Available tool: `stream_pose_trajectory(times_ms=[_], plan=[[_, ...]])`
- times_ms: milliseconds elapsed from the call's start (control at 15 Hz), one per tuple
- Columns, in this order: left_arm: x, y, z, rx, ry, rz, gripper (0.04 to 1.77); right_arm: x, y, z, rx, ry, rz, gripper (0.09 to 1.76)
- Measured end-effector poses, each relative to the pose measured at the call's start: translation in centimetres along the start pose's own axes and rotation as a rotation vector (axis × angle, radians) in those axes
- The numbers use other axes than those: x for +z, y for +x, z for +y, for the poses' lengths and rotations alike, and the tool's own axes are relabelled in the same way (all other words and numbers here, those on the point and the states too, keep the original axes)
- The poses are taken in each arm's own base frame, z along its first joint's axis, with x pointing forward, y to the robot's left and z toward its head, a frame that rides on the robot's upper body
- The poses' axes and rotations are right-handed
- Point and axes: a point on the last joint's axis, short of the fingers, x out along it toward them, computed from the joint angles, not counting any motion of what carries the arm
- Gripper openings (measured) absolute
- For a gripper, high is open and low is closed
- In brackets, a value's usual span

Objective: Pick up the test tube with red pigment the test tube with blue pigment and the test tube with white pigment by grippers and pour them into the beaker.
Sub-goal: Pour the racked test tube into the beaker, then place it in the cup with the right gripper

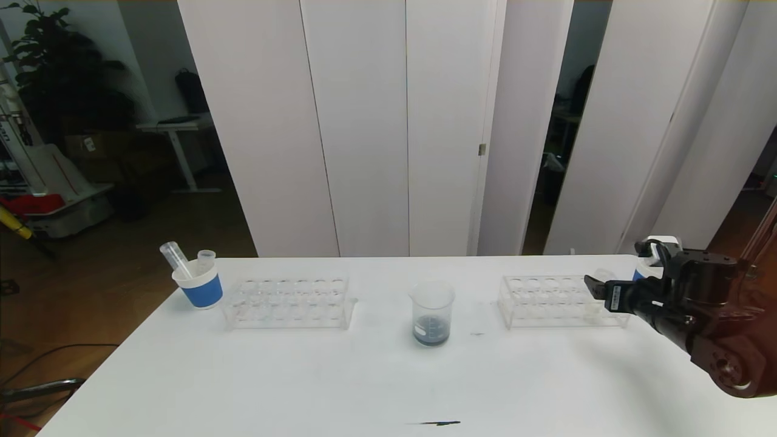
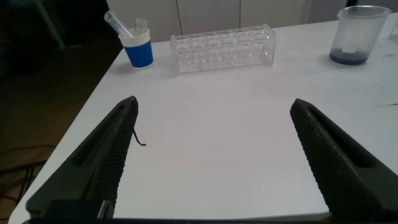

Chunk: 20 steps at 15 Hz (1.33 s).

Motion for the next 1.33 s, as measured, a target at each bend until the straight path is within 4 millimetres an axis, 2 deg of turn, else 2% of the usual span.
stream_pose_trajectory(times_ms=[333, 667, 733, 800, 867, 933, 1000, 1067, 1133, 1200, 1333], plan=[[0.0, 0.0, 0.0, 0.0, 0.0, 0.0, 1.75, -0.9, 1.2, 1.7, 0.041, -0.016, -0.015, 1.75], [0.0, 0.0, 0.0, 0.0, 0.0, 0.0, 1.75, -1.2, 1.9, 1.7, 0.036, -0.015, -0.014, 1.72], [0.0, 0.0, 0.0, 0.0, 0.0, 0.0, 1.75, -1.1, 2.1, 1.6, 0.036, -0.013, -0.019, 1.56], [0.0, 0.0, 0.0, 0.0, 0.0, 0.0, 1.75, -1.1, 2.3, 1.6, 0.034, -0.011, -0.02, 1.27], [0.0, 0.0, 0.0, 0.0, 0.0, 0.0, 1.75, -1.1, 2.4, 1.5, 0.034, -0.011, -0.021, 0.83], [0.0, 0.0, 0.0, 0.0, 0.0, 0.0, 1.75, -1.1, 2.5, 1.5, 0.031, -0.006, -0.023, 0.48], [0.0, 0.0, 0.0, 0.0, 0.0, -0.001, 1.75, -1.2, 2.6, 1.5, 0.032, -0.005, -0.021, 0.42], [0.0, 0.0, 0.0, 0.0, 0.0, 0.0, 1.75, -1.1, 2.6, 1.5, 0.033, -0.005, -0.022, 0.62], [0.0, 0.0, 0.0, 0.0, 0.0, 0.0, 1.75, -1.2, 2.7, 1.6, 0.034, -0.004, -0.022, 0.67], [0.0, 0.0, 0.0, 0.0, 0.0, 0.0, 1.75, -1.1, 2.7, 1.5, 0.032, -0.001, -0.022, 0.58], [0.0, 0.0, 0.0, 0.0, 0.0, 0.0, 1.75, -1.1, 2.8, 1.5, 0.031, 0.0, -0.023, 0.58]])
